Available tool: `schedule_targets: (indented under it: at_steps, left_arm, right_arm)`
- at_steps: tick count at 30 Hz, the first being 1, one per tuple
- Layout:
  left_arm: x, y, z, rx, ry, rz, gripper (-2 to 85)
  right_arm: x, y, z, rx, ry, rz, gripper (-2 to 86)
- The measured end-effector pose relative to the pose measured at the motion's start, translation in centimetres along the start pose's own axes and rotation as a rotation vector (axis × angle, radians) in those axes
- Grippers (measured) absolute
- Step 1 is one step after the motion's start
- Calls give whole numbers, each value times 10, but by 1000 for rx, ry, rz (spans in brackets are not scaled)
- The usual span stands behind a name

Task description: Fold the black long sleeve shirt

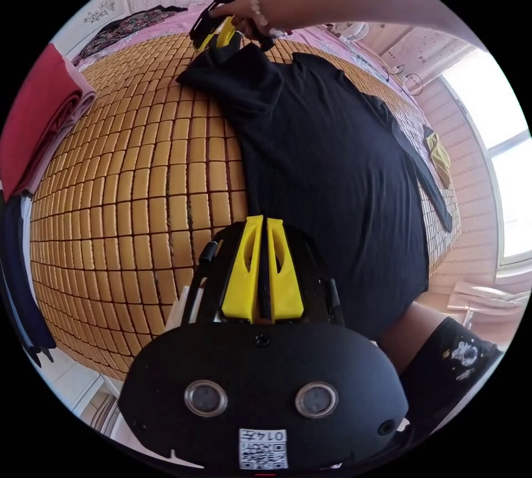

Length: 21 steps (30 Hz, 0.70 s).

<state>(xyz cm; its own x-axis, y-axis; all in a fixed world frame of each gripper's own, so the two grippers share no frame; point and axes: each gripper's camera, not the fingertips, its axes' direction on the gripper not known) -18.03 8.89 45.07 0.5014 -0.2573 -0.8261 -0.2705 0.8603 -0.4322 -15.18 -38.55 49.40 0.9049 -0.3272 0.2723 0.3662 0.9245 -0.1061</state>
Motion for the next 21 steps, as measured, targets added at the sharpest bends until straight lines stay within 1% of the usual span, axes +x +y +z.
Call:
schedule_targets:
  at_steps: [1,2,3,4,5,6,8,9,10,11,12,13,14,16,17,19,21]
  left_arm:
    - [-1,3,-5,1,12,-3,-9]
    - [-2,6,-10,6,24,-6,-9]
    - [-2,8,-13,8,31,-11,-9]
    - [-3,11,-18,12,45,-23,-9]
    - [-4,15,-24,6,58,-41,-9]
    - [-4,17,-27,0,63,-52,-9]
    - [-3,28,-41,-21,65,-77,-9]
    - [-3,32,-46,-22,63,-82,-9]
    - [-4,41,-57,-17,65,-94,-9]
    - [-5,52,-70,-5,72,-101,-9]
    - [-6,57,-77,2,77,-105,-9]
    - [-9,68,-91,18,85,-116,-8]
    - [-13,80,-106,37,92,-130,-6]
    - [-20,95,-128,57,95,-157,-1]
    - [-26,104,-141,70,86,-180,4]
    - [-35,115,-158,85,58,-217,22]
    - [-46,125,-175,106,15,-259,35]
  right_arm:
    - [-5,-16,14,-61,35,22,110]
    - [-7,-21,14,-44,32,20,110]
    - [-6,-27,12,-6,42,63,95]
    - [-4,-34,12,-10,11,93,69]
    - [-3,-37,11,-20,21,112,50]
    - [-5,-43,10,-38,17,98,29]
    - [-13,-52,6,-80,-87,-2,23]
    - [-23,-57,-3,-71,-190,-107,21]
    - [-38,-59,-19,-57,-398,-281,22]
    - [-47,-59,-30,-59,-529,-382,22]
    - [-63,-57,-55,-52,-744,-560,26]
    - [-76,-52,-80,-7,-813,-680,34]
    - [-82,-50,-90,16,-796,-718,39]
    - [-93,-49,-111,65,-651,-755,67]
    - [-93,-49,-112,70,-613,-754,69]
    - [-90,-52,-100,39,-449,-689,73]
    - [-87,-53,-83,-25,-379,-619,74]
